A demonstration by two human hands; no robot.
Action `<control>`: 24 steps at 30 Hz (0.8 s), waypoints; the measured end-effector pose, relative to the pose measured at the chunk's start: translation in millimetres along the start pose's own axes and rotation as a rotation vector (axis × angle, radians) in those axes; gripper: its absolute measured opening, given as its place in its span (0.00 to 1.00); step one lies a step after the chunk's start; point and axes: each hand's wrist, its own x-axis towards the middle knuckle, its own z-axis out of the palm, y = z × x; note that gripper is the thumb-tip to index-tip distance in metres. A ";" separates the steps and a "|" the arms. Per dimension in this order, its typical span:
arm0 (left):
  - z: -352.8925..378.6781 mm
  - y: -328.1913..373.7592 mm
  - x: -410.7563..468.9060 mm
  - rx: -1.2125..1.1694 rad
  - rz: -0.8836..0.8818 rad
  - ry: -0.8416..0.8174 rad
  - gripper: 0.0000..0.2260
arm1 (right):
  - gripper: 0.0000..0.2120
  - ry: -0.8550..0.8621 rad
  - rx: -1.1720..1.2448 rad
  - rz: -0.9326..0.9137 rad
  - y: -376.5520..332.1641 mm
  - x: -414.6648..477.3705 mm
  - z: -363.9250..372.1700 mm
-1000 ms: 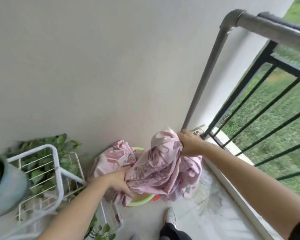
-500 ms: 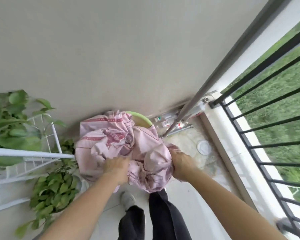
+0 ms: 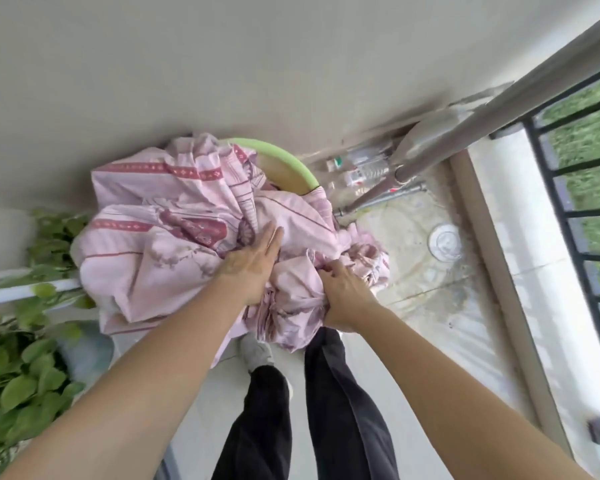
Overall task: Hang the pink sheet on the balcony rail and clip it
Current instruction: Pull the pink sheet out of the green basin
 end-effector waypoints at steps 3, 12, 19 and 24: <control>9.1 -0.4 18.1 -0.078 -0.101 -0.103 0.51 | 0.42 0.072 -0.058 -0.058 8.5 5.6 5.3; 19.1 -3.2 -43.4 0.187 0.040 0.066 0.18 | 0.43 0.036 -0.289 -0.091 7.1 23.3 -20.3; -3.0 -15.3 -106.5 0.137 -0.074 0.160 0.46 | 0.17 0.227 -0.321 -0.117 -13.8 -52.6 -65.6; -66.0 -17.6 -166.5 0.173 -0.090 0.238 0.45 | 0.26 0.418 0.001 -0.164 -33.6 -129.4 -137.9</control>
